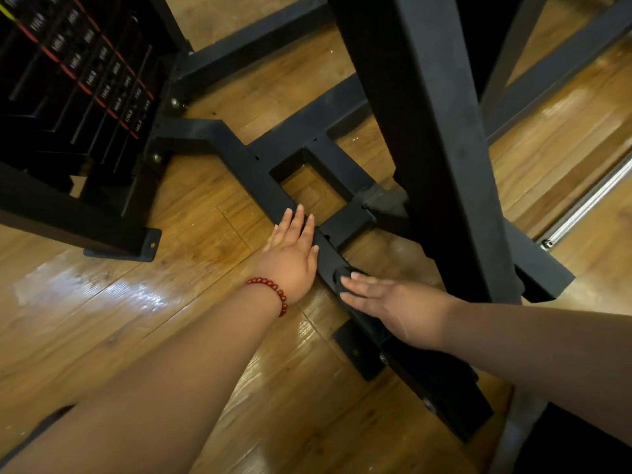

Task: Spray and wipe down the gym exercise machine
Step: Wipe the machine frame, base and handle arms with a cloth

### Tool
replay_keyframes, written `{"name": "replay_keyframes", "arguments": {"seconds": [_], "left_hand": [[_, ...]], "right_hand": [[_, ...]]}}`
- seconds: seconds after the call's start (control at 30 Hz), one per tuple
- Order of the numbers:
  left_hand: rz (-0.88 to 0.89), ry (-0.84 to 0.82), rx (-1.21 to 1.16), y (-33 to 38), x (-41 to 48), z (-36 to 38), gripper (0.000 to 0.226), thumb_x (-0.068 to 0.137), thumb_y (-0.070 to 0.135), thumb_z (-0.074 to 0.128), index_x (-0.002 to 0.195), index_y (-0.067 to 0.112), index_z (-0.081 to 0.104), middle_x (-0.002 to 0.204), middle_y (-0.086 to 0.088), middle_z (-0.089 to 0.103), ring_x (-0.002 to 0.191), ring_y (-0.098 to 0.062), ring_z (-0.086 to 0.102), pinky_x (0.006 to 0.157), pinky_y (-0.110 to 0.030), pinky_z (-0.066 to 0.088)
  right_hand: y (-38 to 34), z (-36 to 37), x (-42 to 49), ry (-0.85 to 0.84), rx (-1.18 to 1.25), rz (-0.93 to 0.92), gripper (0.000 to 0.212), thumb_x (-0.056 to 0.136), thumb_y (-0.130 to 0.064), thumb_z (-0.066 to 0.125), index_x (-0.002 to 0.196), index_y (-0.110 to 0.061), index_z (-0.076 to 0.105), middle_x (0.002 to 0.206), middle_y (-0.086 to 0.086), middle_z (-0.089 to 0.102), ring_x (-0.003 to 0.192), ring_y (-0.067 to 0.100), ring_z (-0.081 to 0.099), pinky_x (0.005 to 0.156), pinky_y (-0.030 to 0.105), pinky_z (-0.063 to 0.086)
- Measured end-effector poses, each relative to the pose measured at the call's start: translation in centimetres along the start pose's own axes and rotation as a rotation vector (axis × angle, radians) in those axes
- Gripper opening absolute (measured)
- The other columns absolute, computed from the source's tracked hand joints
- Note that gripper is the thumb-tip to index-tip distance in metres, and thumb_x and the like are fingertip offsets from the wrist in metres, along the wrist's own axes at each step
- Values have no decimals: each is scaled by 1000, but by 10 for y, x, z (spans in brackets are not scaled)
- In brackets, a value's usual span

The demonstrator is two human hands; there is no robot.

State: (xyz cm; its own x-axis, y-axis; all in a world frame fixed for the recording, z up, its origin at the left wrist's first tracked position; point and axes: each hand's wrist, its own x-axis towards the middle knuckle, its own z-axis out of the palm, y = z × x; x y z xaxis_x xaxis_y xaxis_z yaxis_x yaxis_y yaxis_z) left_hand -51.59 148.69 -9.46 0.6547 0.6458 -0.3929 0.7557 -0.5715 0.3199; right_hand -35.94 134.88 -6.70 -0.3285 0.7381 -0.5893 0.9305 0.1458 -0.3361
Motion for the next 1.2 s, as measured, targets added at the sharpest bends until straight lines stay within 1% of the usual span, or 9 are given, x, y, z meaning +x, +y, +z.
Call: {"name": "replay_keyframes", "arguments": {"seconds": [0.1,0.27,0.5,0.6,0.7,0.77,0.83,1.07,1.2], "left_hand": [[29,-14,16,17,-19,10,55,105,36,21,156,22,4,162,0,-15,148,-17,-17,122,-39,7],[61,-12,40,28,-29,2,54,105,36,22,156,19,12,163,-1,4,149,-19,-3,122,-36,9],[167,111,81,45,-43,-19,47,104,32,30,149,19,34,148,2,40,138,-17,29,112,-35,29],[247,211,129,49,-48,-26,45,99,31,32,134,14,55,127,-1,59,121,-20,48,98,-42,49],[265,339,118,51,-55,-36,42,96,30,35,123,13,62,114,-1,64,110,-19,50,89,-40,52],[281,393,130,54,-64,-45,39,95,28,38,121,13,63,113,-1,63,108,-20,52,90,-40,51],[293,431,146,60,-77,-55,37,96,27,39,119,12,63,113,-2,63,108,-21,53,92,-40,49],[189,484,54,122,-137,-115,35,96,24,41,116,9,66,115,-5,63,111,-21,50,96,-42,46],[161,465,-10,166,-183,-167,34,96,23,42,116,9,65,115,-5,63,110,-22,53,96,-42,46]], "right_hand": [[3,-5,-5,-29,25,-24,71,99,1,37,156,-24,3,163,-4,-13,147,6,-13,119,25,1],[-10,-18,11,55,-59,13,68,101,-5,36,156,-14,-3,164,5,-11,150,17,-7,118,24,-1],[-1,-23,-24,-111,-153,-39,69,100,-4,42,157,-18,6,165,2,-2,151,18,3,119,31,14],[1,-36,-33,56,-233,-74,70,99,-12,47,156,-14,7,163,8,10,148,24,13,119,32,18],[3,-50,-47,185,-263,-130,72,92,-11,59,154,-12,22,155,10,29,143,28,27,116,40,30],[10,-59,-58,326,-316,-212,81,68,-17,84,140,-10,50,135,10,55,124,28,54,98,41,50],[19,-67,-69,424,-348,-259,85,47,-23,94,125,-12,64,118,7,66,107,26,65,82,37,57],[4,-124,-136,550,-238,-334,83,52,-14,93,126,-12,56,117,9,61,99,28,64,69,37,58],[-20,-154,-194,670,-121,-273,72,56,-2,87,124,-9,63,117,11,62,107,26,53,75,38,56]]}}
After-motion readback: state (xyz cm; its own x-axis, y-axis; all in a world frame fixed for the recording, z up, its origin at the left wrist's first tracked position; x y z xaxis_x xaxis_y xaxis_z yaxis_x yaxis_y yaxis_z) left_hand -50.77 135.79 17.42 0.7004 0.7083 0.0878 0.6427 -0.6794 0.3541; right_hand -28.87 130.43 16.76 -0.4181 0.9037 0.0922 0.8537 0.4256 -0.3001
